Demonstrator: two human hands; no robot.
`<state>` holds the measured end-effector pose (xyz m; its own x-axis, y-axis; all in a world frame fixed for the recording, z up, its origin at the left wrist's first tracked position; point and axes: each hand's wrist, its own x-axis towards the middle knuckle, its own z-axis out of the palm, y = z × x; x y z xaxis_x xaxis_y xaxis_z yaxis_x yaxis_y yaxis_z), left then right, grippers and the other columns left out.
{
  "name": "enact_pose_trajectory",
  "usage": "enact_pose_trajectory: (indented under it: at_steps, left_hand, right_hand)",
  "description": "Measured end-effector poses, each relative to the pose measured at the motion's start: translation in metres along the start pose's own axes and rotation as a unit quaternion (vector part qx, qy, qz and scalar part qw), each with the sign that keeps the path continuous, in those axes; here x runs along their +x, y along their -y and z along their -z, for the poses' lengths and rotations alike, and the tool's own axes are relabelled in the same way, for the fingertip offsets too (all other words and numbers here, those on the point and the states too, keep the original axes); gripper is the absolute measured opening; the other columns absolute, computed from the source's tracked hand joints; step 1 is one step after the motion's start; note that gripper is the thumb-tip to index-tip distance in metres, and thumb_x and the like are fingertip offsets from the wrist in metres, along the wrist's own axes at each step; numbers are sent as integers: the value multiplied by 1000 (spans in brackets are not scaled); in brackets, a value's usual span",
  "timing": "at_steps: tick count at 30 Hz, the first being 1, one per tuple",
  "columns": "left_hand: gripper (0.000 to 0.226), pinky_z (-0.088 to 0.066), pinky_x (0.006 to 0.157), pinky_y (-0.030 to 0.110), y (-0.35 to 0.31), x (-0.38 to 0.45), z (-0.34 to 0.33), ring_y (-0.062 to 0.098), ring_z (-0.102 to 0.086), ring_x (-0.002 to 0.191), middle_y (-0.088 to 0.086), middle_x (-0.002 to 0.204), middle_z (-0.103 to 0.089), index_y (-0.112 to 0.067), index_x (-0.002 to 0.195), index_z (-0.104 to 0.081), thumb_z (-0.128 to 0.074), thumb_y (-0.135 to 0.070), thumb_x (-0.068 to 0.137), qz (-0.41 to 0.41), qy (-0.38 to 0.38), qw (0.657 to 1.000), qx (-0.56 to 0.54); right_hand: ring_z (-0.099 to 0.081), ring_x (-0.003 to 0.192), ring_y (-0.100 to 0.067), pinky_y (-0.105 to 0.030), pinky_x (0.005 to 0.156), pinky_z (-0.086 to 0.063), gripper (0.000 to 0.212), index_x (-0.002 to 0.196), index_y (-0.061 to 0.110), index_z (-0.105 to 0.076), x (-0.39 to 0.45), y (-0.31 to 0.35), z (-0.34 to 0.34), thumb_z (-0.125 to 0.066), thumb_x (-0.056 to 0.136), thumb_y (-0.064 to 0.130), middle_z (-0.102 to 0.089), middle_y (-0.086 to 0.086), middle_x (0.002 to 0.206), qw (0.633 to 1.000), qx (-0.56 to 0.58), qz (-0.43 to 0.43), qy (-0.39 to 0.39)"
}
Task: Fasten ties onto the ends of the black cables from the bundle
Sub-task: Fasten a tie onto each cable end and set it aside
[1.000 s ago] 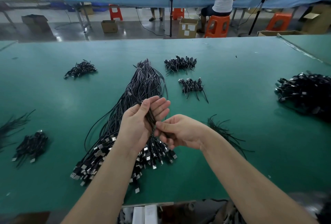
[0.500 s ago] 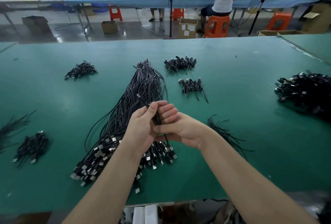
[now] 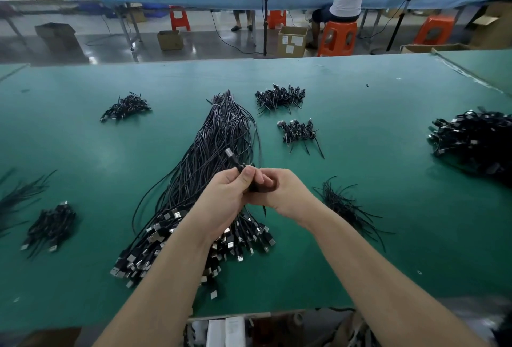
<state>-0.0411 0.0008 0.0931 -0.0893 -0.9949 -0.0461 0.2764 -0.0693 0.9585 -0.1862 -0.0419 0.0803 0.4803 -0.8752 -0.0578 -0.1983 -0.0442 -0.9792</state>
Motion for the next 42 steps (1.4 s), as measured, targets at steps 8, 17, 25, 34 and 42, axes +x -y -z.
enact_pose_trajectory:
  at_steps: [8, 17, 25, 34, 42]
  left_hand:
    - [35, -54, 99, 41, 3, 1, 10, 21, -69, 96, 7, 88, -73, -12, 72, -74, -50, -23, 95, 54, 52, 997, -35]
    - [40, -46, 95, 48, 19, 10, 28, 29, -50, 87, 14, 93, -59, -22, 80, -79, -50, -30, 105, 120, -39, 978, 163]
    - [34, -53, 57, 26, 19, 12, 18, 14, -60, 58, 8, 68, -69, -8, 86, -77, -58, -31, 102, 83, -106, 953, 272]
    - [16, -59, 61, 27, 30, 15, 15, 19, -73, 67, 10, 75, -75, 2, 90, -72, -68, -12, 95, 66, -194, 978, 42]
    - [31, -36, 46, 25, 22, 18, 25, 8, -41, 48, -11, 56, -49, -22, 101, -69, -62, -51, 94, 61, -78, 963, 250]
  right_hand:
    - [-58, 71, -13, -32, 73, -53, 20, 92, 13, -67, 3, -7, 4, -83, 80, 16, -66, -5, 79, 994, -108, -3, -10]
    - [-45, 53, -5, -19, 52, -37, 15, 84, 13, -63, 1, -15, 0, -75, 88, 20, -60, 2, 69, 965, -258, 1, -39]
    - [-64, 66, -25, -33, 56, -49, 23, 83, 17, -63, 1, -18, -12, -56, 103, 26, -69, -12, 76, 962, -269, -35, -17]
    - [-52, 80, -24, -31, 66, -37, 10, 94, 10, -45, 5, -29, -21, -43, 100, 3, -50, -3, 90, 921, -385, -47, -36]
    - [-55, 74, -14, -28, 61, -44, 24, 104, 13, -55, 1, -20, -16, -35, 109, 24, -59, 0, 88, 966, -240, -99, -5]
